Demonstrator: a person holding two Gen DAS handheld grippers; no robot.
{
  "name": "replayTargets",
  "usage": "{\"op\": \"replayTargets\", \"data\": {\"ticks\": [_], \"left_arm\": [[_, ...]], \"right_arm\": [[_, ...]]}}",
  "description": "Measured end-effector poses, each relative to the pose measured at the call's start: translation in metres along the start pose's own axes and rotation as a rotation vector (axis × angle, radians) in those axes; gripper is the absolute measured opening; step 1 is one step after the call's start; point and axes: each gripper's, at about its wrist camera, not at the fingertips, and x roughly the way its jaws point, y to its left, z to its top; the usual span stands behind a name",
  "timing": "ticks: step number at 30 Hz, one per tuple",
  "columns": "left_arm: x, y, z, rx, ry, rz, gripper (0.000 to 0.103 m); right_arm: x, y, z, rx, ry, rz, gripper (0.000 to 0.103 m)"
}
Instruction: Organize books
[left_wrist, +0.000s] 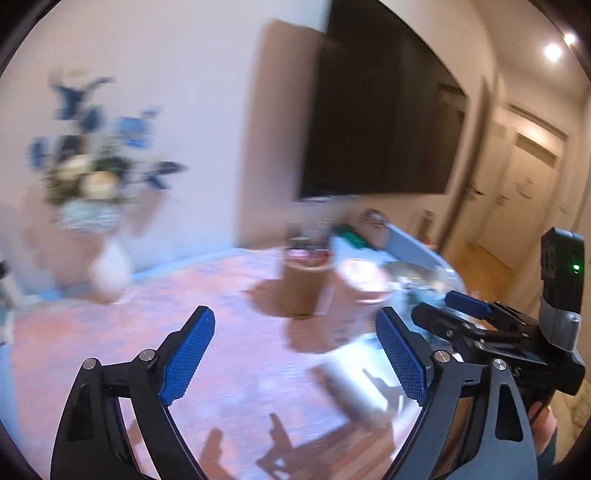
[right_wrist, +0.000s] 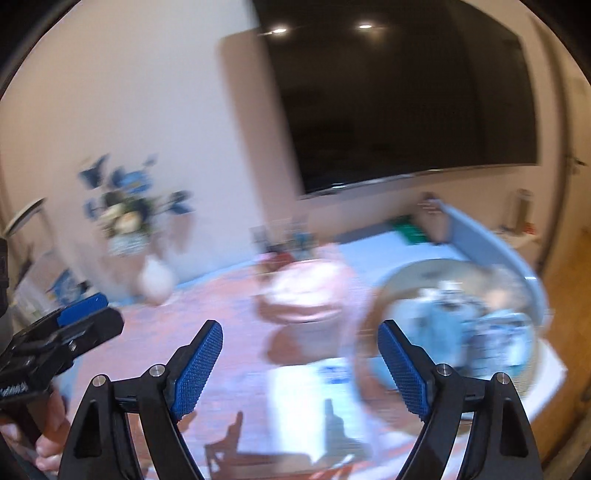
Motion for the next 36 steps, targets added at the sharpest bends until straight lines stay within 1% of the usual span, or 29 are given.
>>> {"op": "replayTargets", "data": {"ticks": [2, 5, 8, 10, 14, 16, 20, 25, 29, 33, 36], "left_arm": [[-0.007, 0.023, -0.009, -0.016, 0.019, 0.056, 0.088], [-0.018, 0.068, -0.029, -0.081, 0.034, 0.126, 0.088], [-0.026, 0.103, -0.049, -0.125, 0.037, 0.198, 0.088], [-0.024, 0.121, -0.061, -0.150, 0.048, 0.245, 0.088], [-0.013, 0.158, -0.088, -0.218, 0.089, 0.274, 0.088], [-0.005, 0.166, -0.099, -0.233, 0.094, 0.302, 0.088], [0.015, 0.182, -0.127, -0.261, 0.097, 0.368, 0.088], [0.033, 0.191, -0.151, -0.300, 0.094, 0.400, 0.088], [0.043, 0.186, -0.160, -0.247, 0.087, 0.451, 0.088], [0.046, 0.182, -0.159, -0.224, 0.078, 0.459, 0.088], [0.050, 0.184, -0.160, -0.230, 0.104, 0.471, 0.088]], "right_arm": [[0.009, 0.035, -0.005, -0.040, 0.005, 0.059, 0.085], [0.027, 0.081, -0.012, -0.101, 0.027, 0.121, 0.085], [0.052, 0.119, -0.023, -0.151, 0.059, 0.146, 0.085], [0.064, 0.134, -0.028, -0.171, 0.073, 0.148, 0.085], [0.096, 0.164, -0.043, -0.204, 0.098, 0.145, 0.085], [0.108, 0.169, -0.049, -0.203, 0.119, 0.149, 0.085], [0.140, 0.183, -0.074, -0.223, 0.164, 0.142, 0.085], [0.171, 0.195, -0.103, -0.280, 0.202, 0.130, 0.085], [0.188, 0.196, -0.118, -0.281, 0.240, 0.119, 0.085], [0.197, 0.190, -0.128, -0.264, 0.258, 0.104, 0.085], [0.205, 0.187, -0.131, -0.253, 0.282, 0.069, 0.085]]}}
